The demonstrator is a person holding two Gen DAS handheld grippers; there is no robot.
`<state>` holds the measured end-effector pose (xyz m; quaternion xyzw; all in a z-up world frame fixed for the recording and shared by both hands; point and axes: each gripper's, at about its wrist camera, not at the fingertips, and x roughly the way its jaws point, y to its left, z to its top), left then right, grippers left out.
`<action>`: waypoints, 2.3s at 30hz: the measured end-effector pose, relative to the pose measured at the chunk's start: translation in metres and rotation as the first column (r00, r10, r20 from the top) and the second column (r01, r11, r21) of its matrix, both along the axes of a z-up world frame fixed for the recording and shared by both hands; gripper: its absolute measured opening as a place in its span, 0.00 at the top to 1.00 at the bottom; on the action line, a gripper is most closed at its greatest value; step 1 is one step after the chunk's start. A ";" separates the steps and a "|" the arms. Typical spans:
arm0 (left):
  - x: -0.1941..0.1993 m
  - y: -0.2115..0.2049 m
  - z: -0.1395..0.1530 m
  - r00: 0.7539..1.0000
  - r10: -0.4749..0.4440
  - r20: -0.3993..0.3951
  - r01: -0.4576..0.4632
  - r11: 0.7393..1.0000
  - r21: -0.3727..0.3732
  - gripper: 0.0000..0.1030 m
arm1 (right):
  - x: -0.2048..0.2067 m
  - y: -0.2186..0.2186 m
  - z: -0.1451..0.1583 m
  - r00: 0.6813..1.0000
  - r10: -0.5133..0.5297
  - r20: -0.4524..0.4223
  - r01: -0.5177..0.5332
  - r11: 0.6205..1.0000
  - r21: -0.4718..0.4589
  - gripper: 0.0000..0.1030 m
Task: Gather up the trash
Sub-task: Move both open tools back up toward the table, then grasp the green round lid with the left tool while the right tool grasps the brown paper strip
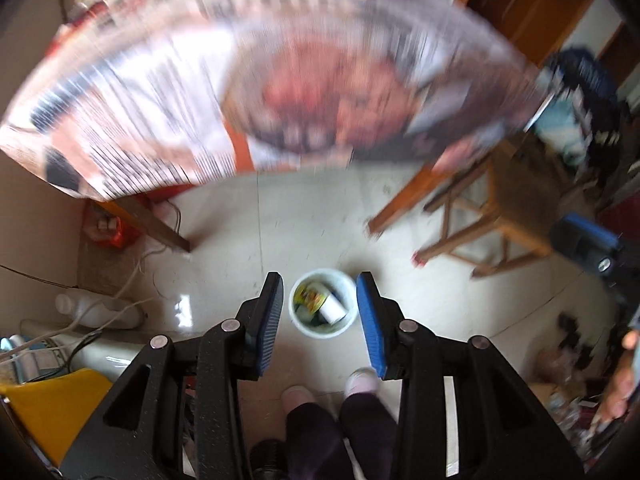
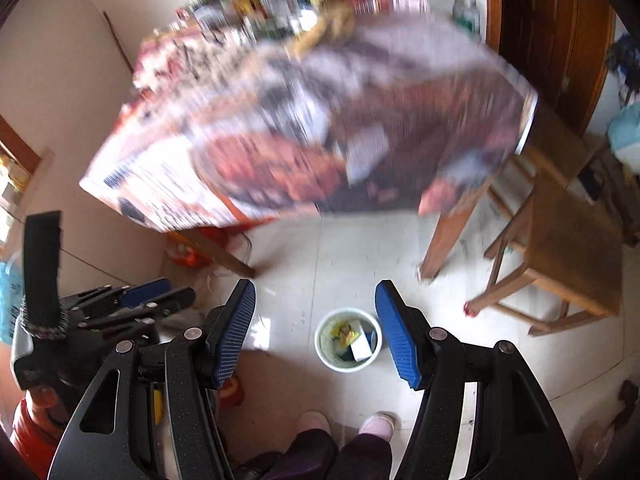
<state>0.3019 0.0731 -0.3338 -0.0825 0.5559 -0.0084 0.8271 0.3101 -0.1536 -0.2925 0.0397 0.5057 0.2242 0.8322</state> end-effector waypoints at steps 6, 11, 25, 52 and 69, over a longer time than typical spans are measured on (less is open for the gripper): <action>-0.022 0.017 0.120 0.988 0.022 0.154 -0.025 1.000 0.017 0.64 | -0.018 -0.001 0.094 0.993 -0.033 0.111 0.030 0.999 0.029 0.43; -0.044 0.026 0.194 0.962 0.011 0.274 -0.014 1.000 0.009 0.55 | -0.033 0.004 0.152 0.976 -0.063 0.208 0.054 0.997 0.048 0.43; -0.076 0.054 0.283 0.888 0.037 0.458 -0.041 0.999 -0.001 0.12 | -0.071 0.012 0.233 0.891 -0.178 0.418 0.150 0.984 0.100 0.14; 0.141 -0.012 0.283 0.885 0.154 0.439 -0.185 0.982 0.029 0.05 | 0.128 -0.024 0.246 0.873 0.009 0.488 0.012 0.999 -0.039 0.03; 0.256 0.023 0.213 0.943 0.200 0.266 -0.220 0.974 0.048 0.05 | 0.251 -0.004 0.158 0.984 -0.019 0.176 0.012 0.999 0.037 0.03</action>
